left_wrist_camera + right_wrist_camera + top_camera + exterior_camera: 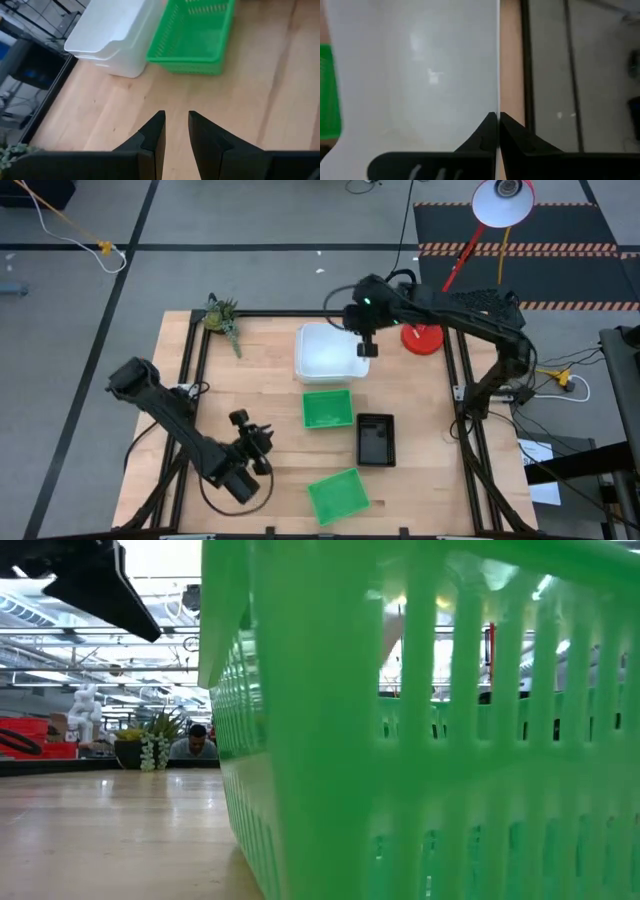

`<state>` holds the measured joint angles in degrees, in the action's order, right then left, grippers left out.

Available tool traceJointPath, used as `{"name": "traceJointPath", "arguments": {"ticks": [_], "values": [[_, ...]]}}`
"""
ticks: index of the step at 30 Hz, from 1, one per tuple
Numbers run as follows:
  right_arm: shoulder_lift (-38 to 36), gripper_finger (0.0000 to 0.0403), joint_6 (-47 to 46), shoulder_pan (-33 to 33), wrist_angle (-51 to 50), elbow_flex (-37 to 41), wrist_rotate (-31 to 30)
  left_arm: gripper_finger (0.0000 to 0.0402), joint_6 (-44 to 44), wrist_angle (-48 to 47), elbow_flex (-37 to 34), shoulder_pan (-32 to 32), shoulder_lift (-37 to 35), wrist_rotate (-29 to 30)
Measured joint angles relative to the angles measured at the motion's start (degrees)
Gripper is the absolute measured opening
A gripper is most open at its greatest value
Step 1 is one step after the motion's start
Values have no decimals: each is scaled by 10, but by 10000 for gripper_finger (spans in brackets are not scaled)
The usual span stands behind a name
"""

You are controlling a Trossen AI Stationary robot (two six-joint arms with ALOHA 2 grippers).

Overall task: Stack baskets by color
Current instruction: Stack the bottom white bin on the top stacked white bins

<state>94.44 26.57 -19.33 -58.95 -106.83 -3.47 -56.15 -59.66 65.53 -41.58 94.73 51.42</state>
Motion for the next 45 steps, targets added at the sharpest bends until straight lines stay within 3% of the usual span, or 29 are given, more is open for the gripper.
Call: {"name": "traceJointPath", "arguments": {"ticks": [6, 11, 19, 45], "values": [[62, 0, 46, -55, 18, 0, 37, 85, 57, 101, -85, 28, -77, 1], [89, 0, 61, -78, 23, 0, 62, 85, 98, 151, -121, 42, -97, -3], [108, 0, 72, -100, 34, 3, 111, 85, 140, 168, -122, 73, -97, -12], [106, 13, 72, -101, 82, 93, 141, 85, 162, 179, -122, 97, -97, -35]]}}
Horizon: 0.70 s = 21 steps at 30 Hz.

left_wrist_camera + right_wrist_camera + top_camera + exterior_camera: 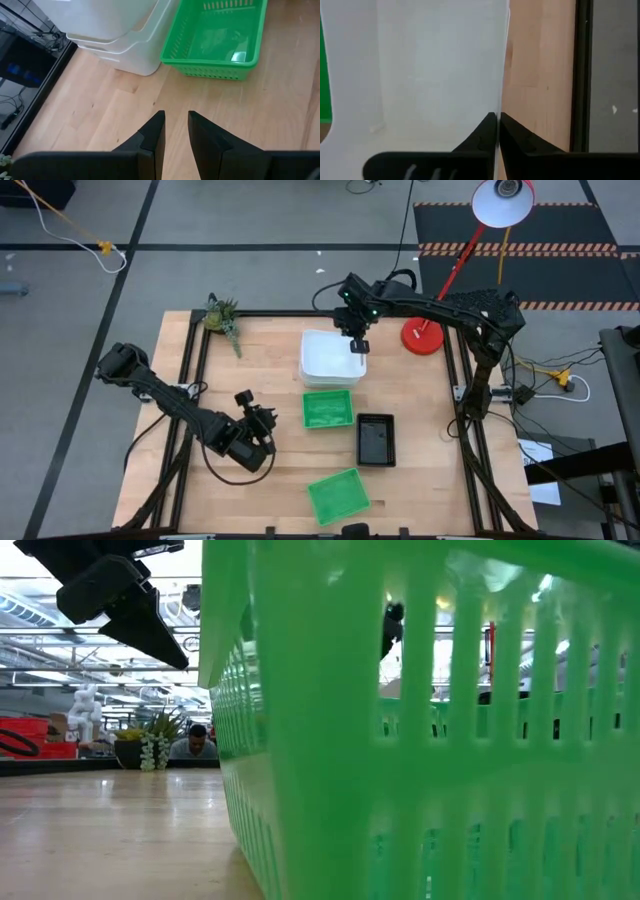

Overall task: Stack baskets by color
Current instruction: Stack the bottom white bin on the top stacked white bins

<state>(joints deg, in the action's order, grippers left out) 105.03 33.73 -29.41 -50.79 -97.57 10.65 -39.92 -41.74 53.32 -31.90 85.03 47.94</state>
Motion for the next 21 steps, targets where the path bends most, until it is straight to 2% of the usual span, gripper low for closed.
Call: {"name": "traceJointPath", "arguments": {"ticks": [21], "values": [[-2, 11, 3, 0, -6, 2, -2, 85, -3, 0, 0, 0, 0, 0]]}}
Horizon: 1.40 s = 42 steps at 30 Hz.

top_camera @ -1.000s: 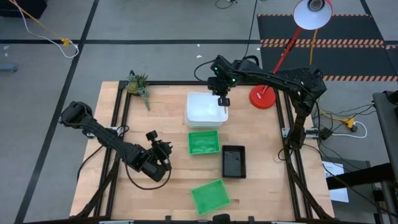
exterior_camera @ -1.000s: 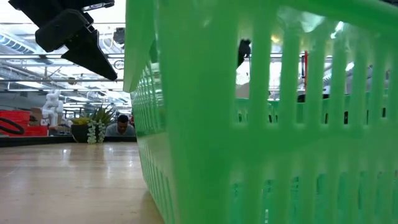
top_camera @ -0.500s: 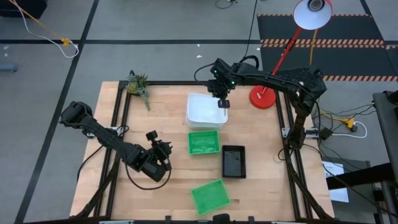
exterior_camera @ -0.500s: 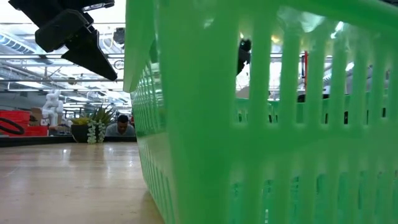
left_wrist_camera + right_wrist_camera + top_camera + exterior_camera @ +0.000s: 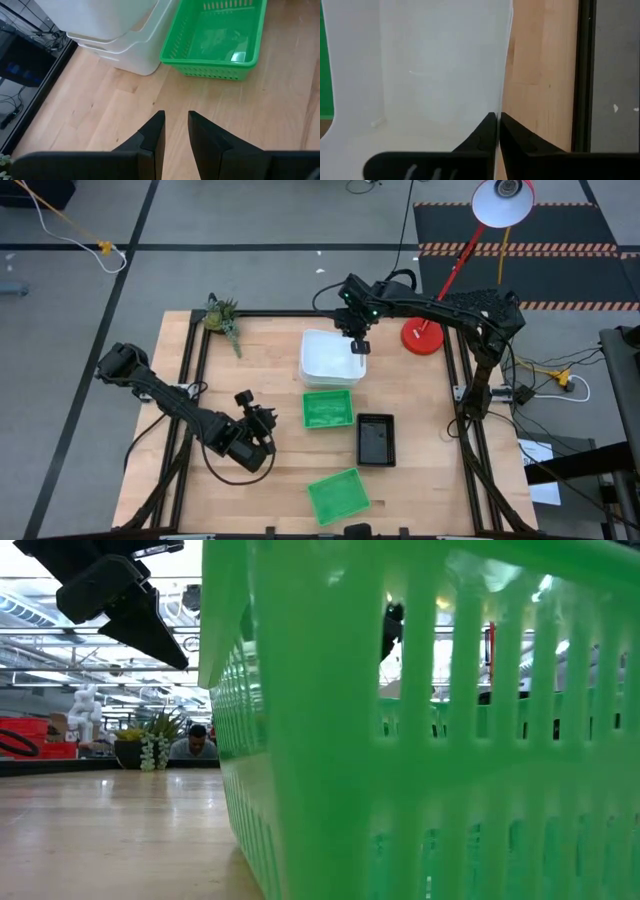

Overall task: Stack baskets by color
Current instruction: Stack the bottom white bin on the top stacked white bins

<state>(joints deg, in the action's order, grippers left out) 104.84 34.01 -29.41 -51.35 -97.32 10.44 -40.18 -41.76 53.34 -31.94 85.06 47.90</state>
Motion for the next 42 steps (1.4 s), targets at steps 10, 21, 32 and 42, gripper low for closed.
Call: {"name": "traceJointPath", "arguments": {"ticks": [10, 21, 32, 42], "values": [[0, 2, -3, -10, 1, 0, 0, 85, -6, 0, 0, 0, 0, 0], [0, 2, -25, -20, 7, 0, 0, 85, -6, 0, 0, 0, 0, 0], [0, 2, -32, -24, -5, 0, -1, 85, -8, 0, 0, 0, 0, 0], [0, 35, -19, -24, -3, 0, 1, 85, -9, 0, 0, 0, 0, 0]]}}
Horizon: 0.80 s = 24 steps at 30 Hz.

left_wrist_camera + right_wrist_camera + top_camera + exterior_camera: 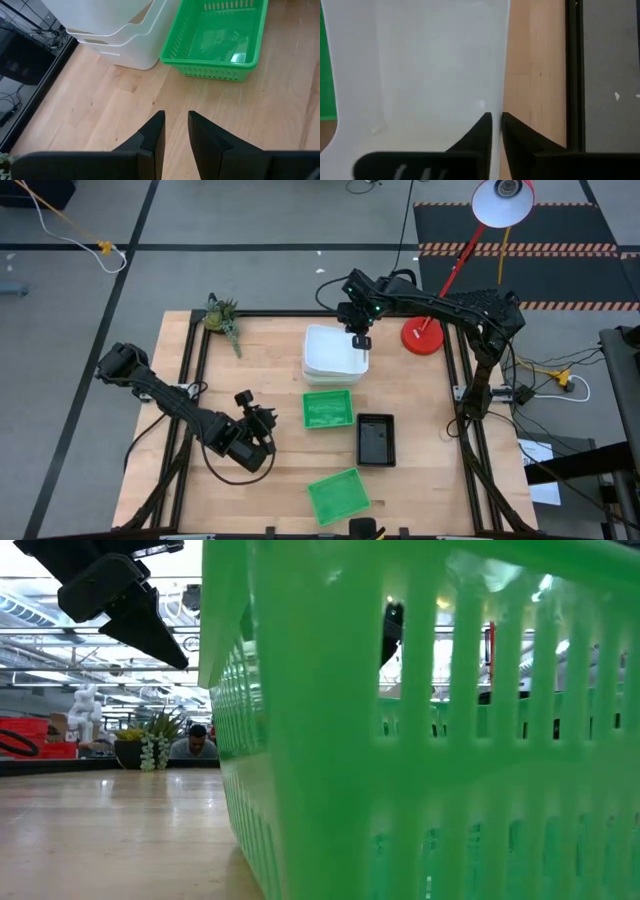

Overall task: Stack baskets by color
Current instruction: Stack the bottom white bin on the top stacked white bins

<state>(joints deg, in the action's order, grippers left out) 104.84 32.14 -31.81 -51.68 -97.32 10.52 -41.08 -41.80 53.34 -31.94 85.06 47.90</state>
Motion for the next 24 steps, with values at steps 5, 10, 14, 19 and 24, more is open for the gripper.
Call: {"name": "traceJointPath", "arguments": {"ticks": [5, 10, 14, 19, 24], "values": [[0, 75, -1, 0, 0, 0, 0, 85, -2, 0, 0, 0, 0, 0], [-1, 101, 0, 6, 0, 0, 0, 85, -2, 0, 0, 0, 0, 0], [-9, 108, -14, 25, -10, 0, 1, 85, 14, 1, 0, 5, 0, 14], [-57, 109, -83, 63, -40, 0, 1, 85, 115, 6, 6, 55, -7, 41], [-153, 109, -149, 122, -22, 48, 1, 86, 379, 136, 25, 135, -35, -33]]}}
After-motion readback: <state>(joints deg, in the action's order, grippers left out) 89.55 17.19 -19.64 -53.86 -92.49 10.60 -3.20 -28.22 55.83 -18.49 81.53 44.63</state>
